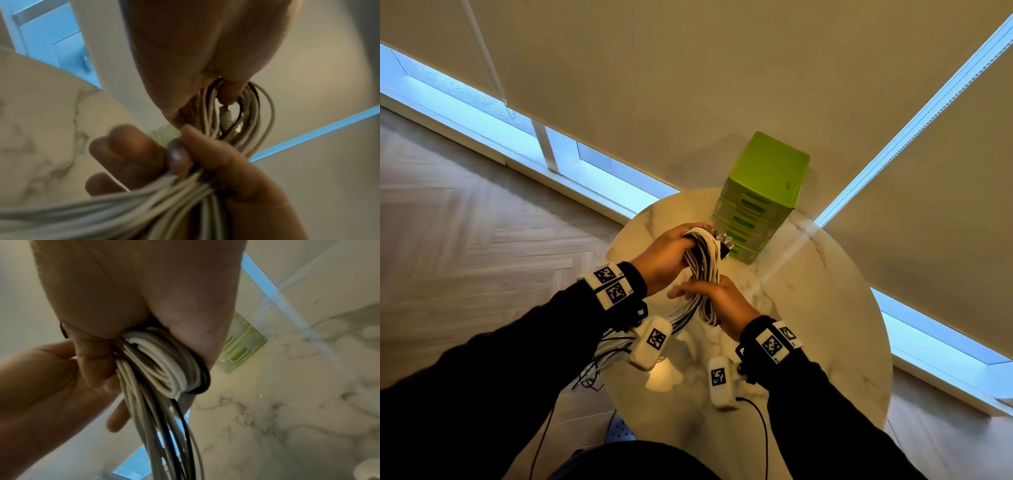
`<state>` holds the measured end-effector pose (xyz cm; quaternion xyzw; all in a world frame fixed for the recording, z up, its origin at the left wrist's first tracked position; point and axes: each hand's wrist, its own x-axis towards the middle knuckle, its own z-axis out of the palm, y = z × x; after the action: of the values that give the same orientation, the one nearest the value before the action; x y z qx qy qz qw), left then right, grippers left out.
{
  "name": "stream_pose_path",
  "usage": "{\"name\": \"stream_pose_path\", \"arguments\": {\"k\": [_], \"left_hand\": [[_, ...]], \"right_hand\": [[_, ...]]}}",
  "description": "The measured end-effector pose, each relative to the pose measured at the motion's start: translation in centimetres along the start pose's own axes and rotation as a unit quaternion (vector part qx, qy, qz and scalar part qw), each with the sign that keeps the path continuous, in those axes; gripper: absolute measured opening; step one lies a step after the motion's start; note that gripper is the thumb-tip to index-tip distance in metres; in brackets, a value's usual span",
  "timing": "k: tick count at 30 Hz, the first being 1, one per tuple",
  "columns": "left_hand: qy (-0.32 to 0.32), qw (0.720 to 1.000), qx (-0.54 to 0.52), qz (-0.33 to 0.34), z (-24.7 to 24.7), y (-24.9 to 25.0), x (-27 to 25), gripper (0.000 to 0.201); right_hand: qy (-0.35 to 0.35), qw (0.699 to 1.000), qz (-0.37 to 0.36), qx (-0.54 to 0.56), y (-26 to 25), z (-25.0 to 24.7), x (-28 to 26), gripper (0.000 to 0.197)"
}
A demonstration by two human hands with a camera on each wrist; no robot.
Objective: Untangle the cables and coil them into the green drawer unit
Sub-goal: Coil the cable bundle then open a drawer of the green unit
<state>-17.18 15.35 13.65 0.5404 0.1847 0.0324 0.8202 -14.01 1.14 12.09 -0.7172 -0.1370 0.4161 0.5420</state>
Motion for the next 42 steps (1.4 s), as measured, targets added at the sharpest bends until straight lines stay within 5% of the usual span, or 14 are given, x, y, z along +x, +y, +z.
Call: {"name": "stream_pose_path", "arguments": {"k": [5,11,16,19,23,27,33,37,42], "left_hand": [[-0.048,0.997,0.062,0.005,-1.0,-1.0,-1.0,0.038],[-0.15,0.973,0.167,-0.049,-2.2,-4.1,-4.3,0.035],[-0.203,0.856,0.475,0.032,-2.0,-4.7,-3.5,0.033],[-0.186,0.875,0.444,0.049,0.0,-3.6,-3.5,0.023],[-0.201,0.886,0.414,0.054,0.8,-2.8,-4.1,0.023],[-0.222,0.88,0.418,0.041,-0.3,-3.0,-4.1,0.031],[-0.253,0.87,0.424,0.011,-3.4,-3.5,-3.6,0.019],[-0.207,0.848,0.485,0.048,-3.5,-2.9,-3.0,0.015],[-0.182,0.814,0.539,0.119,-3.2,-1.0,-2.9,0.011]], "right_hand": [[-0.008,0.995,-0.018,0.097,-0.3,0.4,-0.4,0.016],[0.083,0.958,-0.018,0.275,-1.8,-0.9,0.3,0.028],[0.125,0.924,-0.061,0.356,-3.6,-1.3,1.1,0.03],[0.119,0.896,-0.093,0.417,-4.9,-1.5,1.5,0.031],[0.046,0.898,-0.065,0.432,-5.9,-2.9,1.0,0.035],[-0.012,0.924,-0.021,0.382,-6.5,-4.3,-0.1,0.035],[0.065,0.989,0.004,0.135,-7.1,-6.0,-1.3,0.033],[0.073,0.997,-0.006,-0.03,-6.0,-5.9,-1.6,0.027],[0.017,0.996,0.004,-0.086,-4.6,-4.6,-2.4,0.033]]}}
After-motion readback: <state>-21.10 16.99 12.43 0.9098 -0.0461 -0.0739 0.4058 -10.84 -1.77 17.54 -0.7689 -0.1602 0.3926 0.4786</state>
